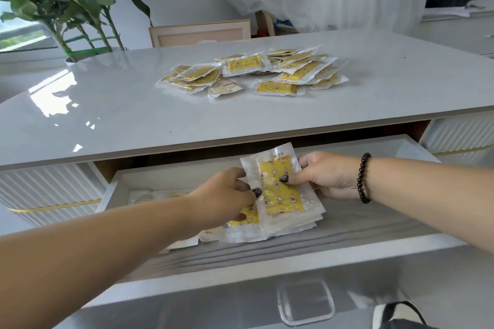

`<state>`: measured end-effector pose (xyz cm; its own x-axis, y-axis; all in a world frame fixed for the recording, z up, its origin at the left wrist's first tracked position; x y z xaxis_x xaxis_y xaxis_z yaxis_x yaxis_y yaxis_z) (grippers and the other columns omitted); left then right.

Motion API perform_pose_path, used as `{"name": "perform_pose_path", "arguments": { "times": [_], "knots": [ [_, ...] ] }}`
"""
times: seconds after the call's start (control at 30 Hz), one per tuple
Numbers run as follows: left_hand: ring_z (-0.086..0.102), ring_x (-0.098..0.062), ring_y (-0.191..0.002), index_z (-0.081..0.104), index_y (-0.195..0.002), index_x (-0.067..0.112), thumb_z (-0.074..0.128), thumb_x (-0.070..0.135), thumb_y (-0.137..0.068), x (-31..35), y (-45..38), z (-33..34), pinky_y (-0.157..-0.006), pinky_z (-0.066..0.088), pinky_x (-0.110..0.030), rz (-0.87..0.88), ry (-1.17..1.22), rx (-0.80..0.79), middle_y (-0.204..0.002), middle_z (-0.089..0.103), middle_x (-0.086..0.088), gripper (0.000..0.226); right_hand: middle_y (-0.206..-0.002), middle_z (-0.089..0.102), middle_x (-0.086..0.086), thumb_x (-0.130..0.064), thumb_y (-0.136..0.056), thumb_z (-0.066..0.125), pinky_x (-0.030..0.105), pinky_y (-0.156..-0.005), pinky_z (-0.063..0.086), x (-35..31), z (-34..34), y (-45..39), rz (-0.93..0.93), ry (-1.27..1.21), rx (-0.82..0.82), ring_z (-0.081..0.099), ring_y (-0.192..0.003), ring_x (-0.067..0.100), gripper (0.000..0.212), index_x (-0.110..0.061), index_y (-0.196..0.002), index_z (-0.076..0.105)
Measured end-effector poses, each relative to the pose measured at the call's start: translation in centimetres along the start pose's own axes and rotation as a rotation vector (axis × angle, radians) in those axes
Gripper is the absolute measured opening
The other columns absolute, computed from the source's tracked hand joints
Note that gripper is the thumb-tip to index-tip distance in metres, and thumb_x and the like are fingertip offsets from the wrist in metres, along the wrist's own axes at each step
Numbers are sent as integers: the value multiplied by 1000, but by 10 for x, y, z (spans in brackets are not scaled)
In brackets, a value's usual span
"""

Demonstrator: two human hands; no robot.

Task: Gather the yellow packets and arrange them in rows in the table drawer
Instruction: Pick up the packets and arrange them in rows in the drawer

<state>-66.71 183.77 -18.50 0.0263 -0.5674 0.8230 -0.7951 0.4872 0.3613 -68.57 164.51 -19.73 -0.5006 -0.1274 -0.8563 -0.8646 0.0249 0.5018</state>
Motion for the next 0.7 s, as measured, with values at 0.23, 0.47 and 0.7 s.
{"name": "perform_pose_path", "arguments": {
  "times": [0.23, 0.47, 0.7],
  "knots": [
    [16, -22, -145, 10, -153, 33, 58, 39, -92, -7, -32, 24, -112, 34, -42, 286, -1073, -268, -159, 14, 5, 78, -82, 71, 18, 4, -92, 53, 41, -65, 59, 37, -64, -21, 253, 142, 159, 70, -69, 27, 10, 6, -99, 60],
    [11, -31, -146, -5, -153, 30, 56, 28, -96, -20, -41, 37, -103, 42, -45, 287, -1350, -331, -161, -1, -1, 83, -111, 67, 18, -9, -73, 78, 46, -93, 52, 50, -74, -49, 260, 361, 307, 65, -102, 31, 43, 5, -110, 62],
    [16, -30, -144, -5, -153, 30, 54, 28, -96, -15, -44, 37, -103, 42, -42, 346, -1430, -265, -161, 3, -2, 82, -75, 55, 5, -28, -77, 75, 25, -56, 42, 36, -72, -34, 182, 724, 406, 54, -67, 20, 35, -12, -65, 46]
  ]
}}
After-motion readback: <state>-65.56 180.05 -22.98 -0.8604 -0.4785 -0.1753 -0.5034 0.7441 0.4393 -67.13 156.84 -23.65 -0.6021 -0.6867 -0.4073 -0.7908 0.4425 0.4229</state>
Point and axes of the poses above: each hand's wrist, its own y-axis away from the middle knuckle, its own z-axis out of the palm, x = y × z, the point moved 2 cm from there along -y, towards the middle knuckle
